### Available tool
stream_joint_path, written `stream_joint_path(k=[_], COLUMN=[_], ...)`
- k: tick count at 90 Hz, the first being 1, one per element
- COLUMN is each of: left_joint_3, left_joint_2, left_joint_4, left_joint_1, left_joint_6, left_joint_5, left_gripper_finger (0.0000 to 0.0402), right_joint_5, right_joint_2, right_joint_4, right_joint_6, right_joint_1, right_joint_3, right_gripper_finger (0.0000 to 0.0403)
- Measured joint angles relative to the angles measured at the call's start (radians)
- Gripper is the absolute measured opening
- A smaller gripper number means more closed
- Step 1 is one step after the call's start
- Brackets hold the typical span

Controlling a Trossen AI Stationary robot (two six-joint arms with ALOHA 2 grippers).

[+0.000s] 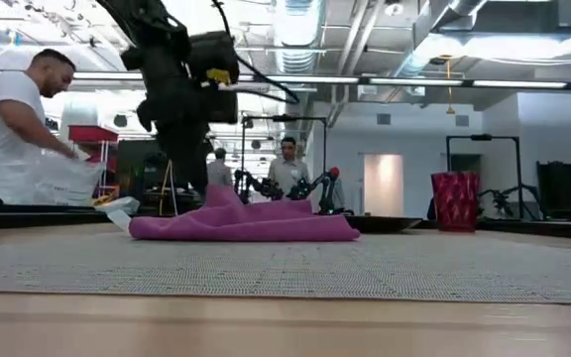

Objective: Set table place
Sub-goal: Fold the violet table napkin on the gray table mat

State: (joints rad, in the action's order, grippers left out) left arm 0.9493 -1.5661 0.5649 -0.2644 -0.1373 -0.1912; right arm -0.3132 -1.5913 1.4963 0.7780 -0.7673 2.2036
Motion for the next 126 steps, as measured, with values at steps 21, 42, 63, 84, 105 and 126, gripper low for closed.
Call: stream_joint_path(k=[21,42,63,84,105,126], left_joint_3=[0.000,0.000,0.001,0.000,-0.008,-0.040], left_joint_2=[-0.039,-0.039,-0.003,-0.010,-0.040,-0.038], left_joint_4=[-0.002,0.022,0.145,0.013,0.016,-0.046], left_joint_1=[0.000,0.001,-0.022,-0.052,-0.069,-0.075], left_joint_6=[-0.031,-0.097,-0.128,-0.106,-0.136,-0.125], left_joint_5=[-0.030,-0.036,-0.039,-0.075,-0.101,-0.122], left_gripper_finger=[0.0122,0.0122,0.0122,0.0122,0.0122,0.0122], right_joint_5=[0.000,0.000,0.000,-0.001,-0.001,-0.004], right_joint_2=[0.000,0.000,0.000,0.000,0.000,0.000], right_joint_4=[-0.012,-0.010,-0.004,-0.001,-0.010,-0.008], right_joint_6=[0.001,0.000,0.000,0.000,0.001,0.000], right_joint_1=[0.001,0.005,0.005,0.005,0.005,0.013], right_joint_3=[0.000,0.000,0.000,0.000,0.000,0.000], right_gripper_finger=[0.0134,0.0134,0.0134,0.0134,0.0134,0.0134])
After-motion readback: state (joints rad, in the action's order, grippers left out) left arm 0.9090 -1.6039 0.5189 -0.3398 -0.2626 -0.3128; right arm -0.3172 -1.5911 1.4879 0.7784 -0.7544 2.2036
